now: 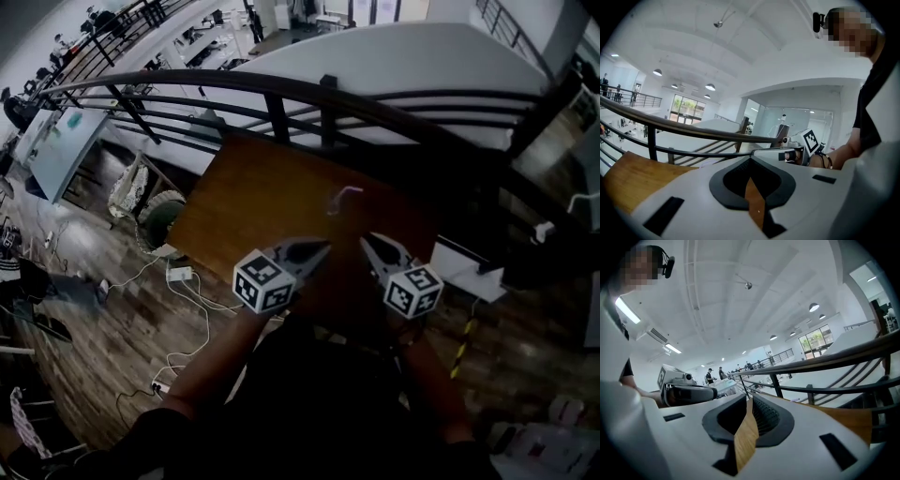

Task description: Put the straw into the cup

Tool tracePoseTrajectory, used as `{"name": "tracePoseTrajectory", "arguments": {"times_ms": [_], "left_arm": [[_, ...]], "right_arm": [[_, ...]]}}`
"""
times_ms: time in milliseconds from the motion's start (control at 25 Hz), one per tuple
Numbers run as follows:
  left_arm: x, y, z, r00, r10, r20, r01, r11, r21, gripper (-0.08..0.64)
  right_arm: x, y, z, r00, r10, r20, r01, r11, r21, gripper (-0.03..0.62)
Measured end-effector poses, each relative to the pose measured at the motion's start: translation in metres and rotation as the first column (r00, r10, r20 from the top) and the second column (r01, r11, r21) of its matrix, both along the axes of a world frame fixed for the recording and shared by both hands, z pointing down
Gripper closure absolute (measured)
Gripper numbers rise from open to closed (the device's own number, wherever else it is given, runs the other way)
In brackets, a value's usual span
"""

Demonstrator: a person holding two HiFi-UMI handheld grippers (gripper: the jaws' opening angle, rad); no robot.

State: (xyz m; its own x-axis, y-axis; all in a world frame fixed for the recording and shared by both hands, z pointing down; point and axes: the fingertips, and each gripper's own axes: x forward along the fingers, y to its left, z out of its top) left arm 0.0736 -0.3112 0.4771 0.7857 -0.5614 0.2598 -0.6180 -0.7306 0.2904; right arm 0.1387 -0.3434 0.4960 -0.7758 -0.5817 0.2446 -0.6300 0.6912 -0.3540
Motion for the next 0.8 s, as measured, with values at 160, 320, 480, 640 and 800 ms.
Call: {"name": "tracePoseTrajectory", "arguments": {"times_ms": [160, 320, 480, 640, 800], "left_arm": [[0.001, 0.025, -0.013, 1.000, -0.026, -0.003, 0.026, 0.999, 0.030, 0.549], [0.002, 0.051, -0.028, 0.999, -0.045, -0.008, 0.046, 0.997, 0.063, 0.549], [0.001, 0.070, -0.039, 0.998, -0.058, -0.001, 0.058, 0.995, 0.085, 0.549], [-0.011, 0.082, -0.039, 0.998, -0.063, 0.001, 0.063, 0.995, 0.077, 0.549], [-0.018, 0.093, -0.041, 0.999, -0.049, 0.013, 0.048, 0.995, 0.083, 0.549]], "right_arm": [[0.001, 0.025, -0.014, 0.999, -0.030, 0.012, 0.029, 0.999, 0.023, 0.561], [0.001, 0.053, -0.021, 0.998, -0.066, 0.011, 0.066, 0.997, 0.041, 0.579], [0.004, 0.070, -0.028, 0.997, -0.080, 0.007, 0.080, 0.996, 0.037, 0.581], [-0.004, 0.074, -0.042, 0.997, -0.069, 0.021, 0.068, 0.996, 0.054, 0.581], [-0.016, 0.084, -0.052, 0.997, -0.067, 0.035, 0.065, 0.996, 0.069, 0.581]]}}
